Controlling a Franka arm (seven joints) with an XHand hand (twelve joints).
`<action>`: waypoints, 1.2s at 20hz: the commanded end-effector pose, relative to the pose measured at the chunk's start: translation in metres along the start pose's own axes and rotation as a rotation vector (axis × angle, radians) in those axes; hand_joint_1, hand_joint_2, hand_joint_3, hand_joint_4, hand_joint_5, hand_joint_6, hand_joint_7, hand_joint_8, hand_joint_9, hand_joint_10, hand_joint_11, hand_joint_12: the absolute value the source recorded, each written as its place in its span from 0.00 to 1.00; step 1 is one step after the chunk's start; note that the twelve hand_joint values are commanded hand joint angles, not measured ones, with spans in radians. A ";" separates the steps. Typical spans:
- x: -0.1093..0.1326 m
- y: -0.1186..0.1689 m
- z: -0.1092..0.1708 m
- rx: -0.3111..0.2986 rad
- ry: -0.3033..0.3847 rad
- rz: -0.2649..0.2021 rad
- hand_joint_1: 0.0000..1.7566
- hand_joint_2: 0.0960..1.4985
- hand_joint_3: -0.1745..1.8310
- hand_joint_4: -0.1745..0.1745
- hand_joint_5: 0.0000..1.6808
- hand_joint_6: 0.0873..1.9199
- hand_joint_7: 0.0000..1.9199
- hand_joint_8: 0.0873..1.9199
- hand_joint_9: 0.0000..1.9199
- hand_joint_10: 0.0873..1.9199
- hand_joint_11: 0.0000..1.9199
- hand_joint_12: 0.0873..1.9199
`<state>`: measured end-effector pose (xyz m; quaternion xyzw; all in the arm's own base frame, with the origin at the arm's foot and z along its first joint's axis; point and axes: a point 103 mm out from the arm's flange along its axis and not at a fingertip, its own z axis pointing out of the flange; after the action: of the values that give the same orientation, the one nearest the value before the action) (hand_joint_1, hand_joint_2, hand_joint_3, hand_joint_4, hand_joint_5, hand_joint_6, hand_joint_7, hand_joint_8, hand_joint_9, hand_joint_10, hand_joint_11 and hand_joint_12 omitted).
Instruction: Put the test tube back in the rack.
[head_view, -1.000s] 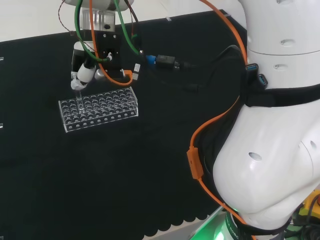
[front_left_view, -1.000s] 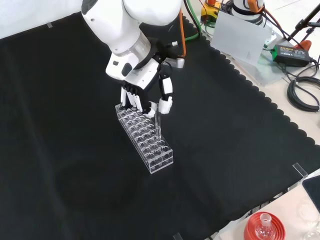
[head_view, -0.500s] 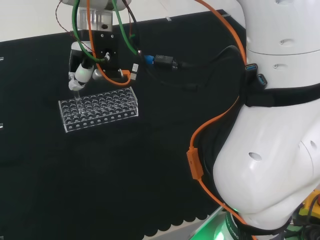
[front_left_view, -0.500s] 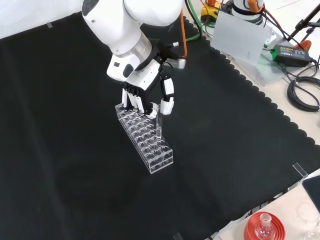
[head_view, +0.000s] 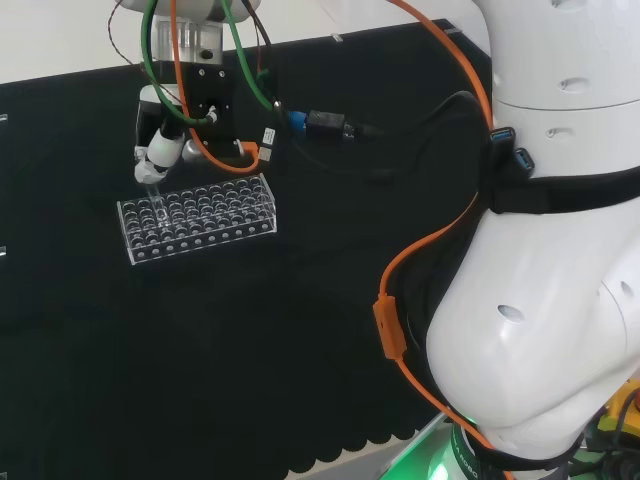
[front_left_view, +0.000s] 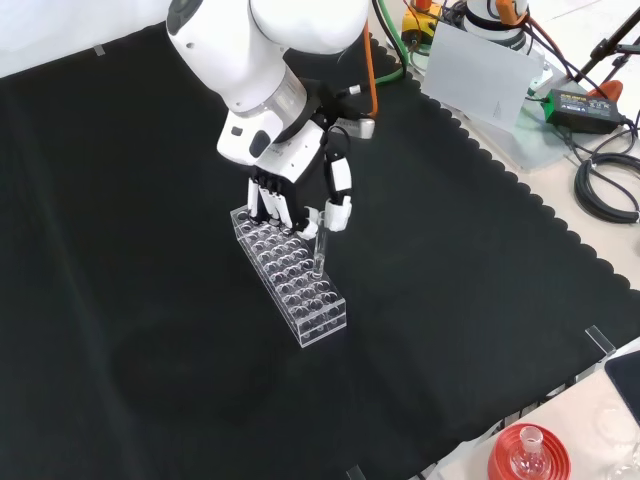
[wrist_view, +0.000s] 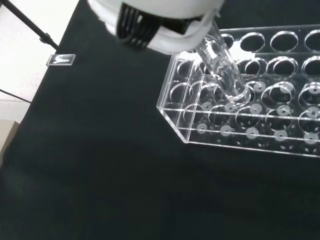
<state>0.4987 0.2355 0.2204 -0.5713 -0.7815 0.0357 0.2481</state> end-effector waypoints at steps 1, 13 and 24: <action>0.000 0.000 0.003 0.006 0.006 -0.002 0.68 0.43 0.39 0.00 0.74 0.33 0.73 0.27 0.58 0.29 0.35 0.67; 0.001 0.003 0.017 0.028 0.022 -0.006 0.68 0.43 0.39 0.00 0.74 0.33 0.73 0.27 0.58 0.29 0.35 0.67; -0.002 0.004 0.022 0.043 0.037 -0.001 0.68 0.43 0.39 0.00 0.74 0.34 0.73 0.27 0.58 0.29 0.35 0.67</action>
<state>0.4936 0.2411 0.1995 -0.5652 -0.7774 0.0421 0.2728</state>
